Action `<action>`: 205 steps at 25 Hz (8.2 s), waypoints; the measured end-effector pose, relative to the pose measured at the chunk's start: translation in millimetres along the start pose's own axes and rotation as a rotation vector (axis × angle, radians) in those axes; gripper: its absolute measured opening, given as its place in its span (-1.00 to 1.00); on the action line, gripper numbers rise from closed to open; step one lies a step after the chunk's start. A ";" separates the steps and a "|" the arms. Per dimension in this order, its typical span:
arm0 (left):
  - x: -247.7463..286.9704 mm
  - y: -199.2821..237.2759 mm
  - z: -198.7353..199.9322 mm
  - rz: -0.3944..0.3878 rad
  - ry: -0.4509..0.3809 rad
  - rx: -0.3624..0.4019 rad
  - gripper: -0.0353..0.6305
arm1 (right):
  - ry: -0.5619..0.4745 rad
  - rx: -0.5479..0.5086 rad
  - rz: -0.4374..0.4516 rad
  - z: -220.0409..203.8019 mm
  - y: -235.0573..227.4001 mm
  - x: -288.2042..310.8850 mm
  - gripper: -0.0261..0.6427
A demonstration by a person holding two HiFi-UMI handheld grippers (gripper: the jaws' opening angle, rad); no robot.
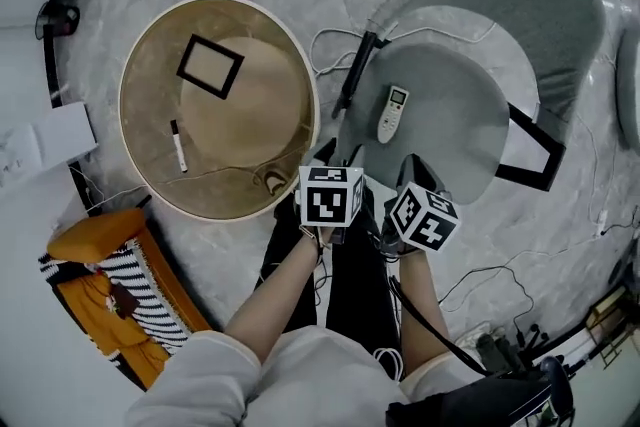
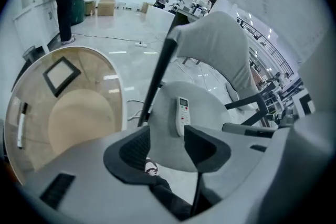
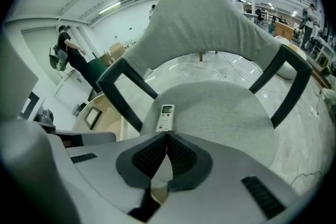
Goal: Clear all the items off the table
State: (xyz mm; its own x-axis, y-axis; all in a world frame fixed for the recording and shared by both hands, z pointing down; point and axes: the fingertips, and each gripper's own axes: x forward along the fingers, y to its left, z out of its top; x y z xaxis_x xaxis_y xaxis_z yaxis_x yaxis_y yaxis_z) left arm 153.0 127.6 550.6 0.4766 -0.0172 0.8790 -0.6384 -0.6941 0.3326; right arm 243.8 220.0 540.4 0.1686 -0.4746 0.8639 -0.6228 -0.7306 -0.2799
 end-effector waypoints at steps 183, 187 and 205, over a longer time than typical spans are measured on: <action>130.3 -116.4 -23.8 0.016 0.208 0.328 -0.45 | -0.019 0.287 -0.164 -37.6 -165.0 -16.9 -0.85; 107.4 -114.9 -25.4 -0.017 0.187 0.334 -0.45 | -0.018 0.255 -0.156 -32.4 -147.3 -15.9 -0.85; -84.3 107.8 -0.4 0.100 -0.046 0.026 -0.57 | 0.033 -0.086 0.030 -21.4 113.0 -7.1 -0.85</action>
State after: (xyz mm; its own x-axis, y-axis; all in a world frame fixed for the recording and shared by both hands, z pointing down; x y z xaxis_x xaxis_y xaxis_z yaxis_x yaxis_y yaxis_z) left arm 43.7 54.5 512.5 0.4395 -0.1200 0.8902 -0.6682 -0.7060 0.2347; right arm 155.9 151.3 511.5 0.1242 -0.4779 0.8696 -0.6905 -0.6710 -0.2702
